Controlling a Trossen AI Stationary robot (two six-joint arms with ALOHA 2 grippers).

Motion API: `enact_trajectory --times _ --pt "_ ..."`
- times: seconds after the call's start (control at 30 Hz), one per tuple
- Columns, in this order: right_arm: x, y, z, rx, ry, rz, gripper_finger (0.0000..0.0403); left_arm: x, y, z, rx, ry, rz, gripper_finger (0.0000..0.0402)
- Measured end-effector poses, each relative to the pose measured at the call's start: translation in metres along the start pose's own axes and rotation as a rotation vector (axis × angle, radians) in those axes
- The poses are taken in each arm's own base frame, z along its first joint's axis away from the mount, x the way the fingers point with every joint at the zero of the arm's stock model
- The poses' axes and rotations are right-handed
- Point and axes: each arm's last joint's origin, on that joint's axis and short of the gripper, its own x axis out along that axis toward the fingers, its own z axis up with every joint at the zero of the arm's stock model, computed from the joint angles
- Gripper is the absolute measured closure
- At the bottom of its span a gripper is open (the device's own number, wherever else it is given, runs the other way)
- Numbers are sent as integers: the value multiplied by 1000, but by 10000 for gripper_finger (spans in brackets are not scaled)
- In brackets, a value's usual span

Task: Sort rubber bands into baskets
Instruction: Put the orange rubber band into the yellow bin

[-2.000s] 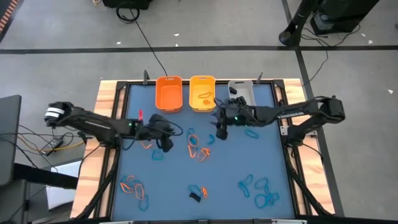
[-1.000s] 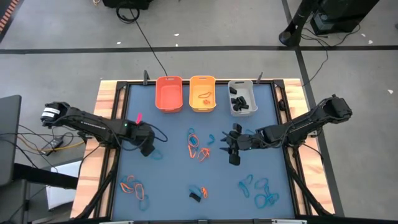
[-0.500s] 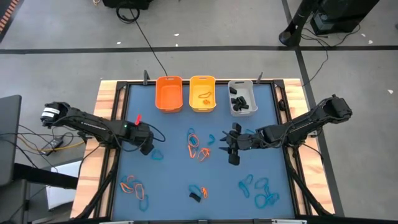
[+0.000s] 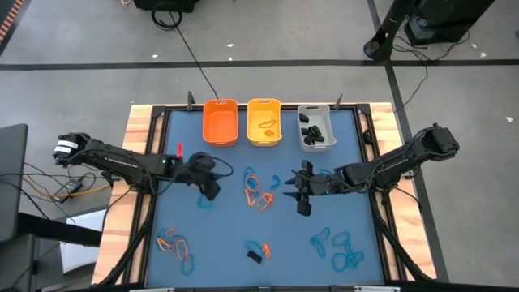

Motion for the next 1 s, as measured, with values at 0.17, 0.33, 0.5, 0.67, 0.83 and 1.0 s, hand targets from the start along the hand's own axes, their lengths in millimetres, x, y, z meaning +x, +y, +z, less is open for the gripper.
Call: enact_trajectory --times 0.17,0.33,0.5,0.67,0.83,1.0 --pt "0 0 1 3 -9 4 218 -1 -7 7 39 -70 -74 400" --pt "0 0 1 2 -7 3 218 -1 3 -6 17 72 26 400" --pt "0 0 1 6 -6 3 218 -4 17 -23 -71 240 165 400" --pt "0 0 1 14 -5 6 218 -3 22 -29 -61 257 197 388" --pt "0 0 1 14 -4 7 218 -1 28 -37 -72 273 225 312" --pt "0 0 1 13 -4 7 218 2 32 -42 -92 250 253 240"
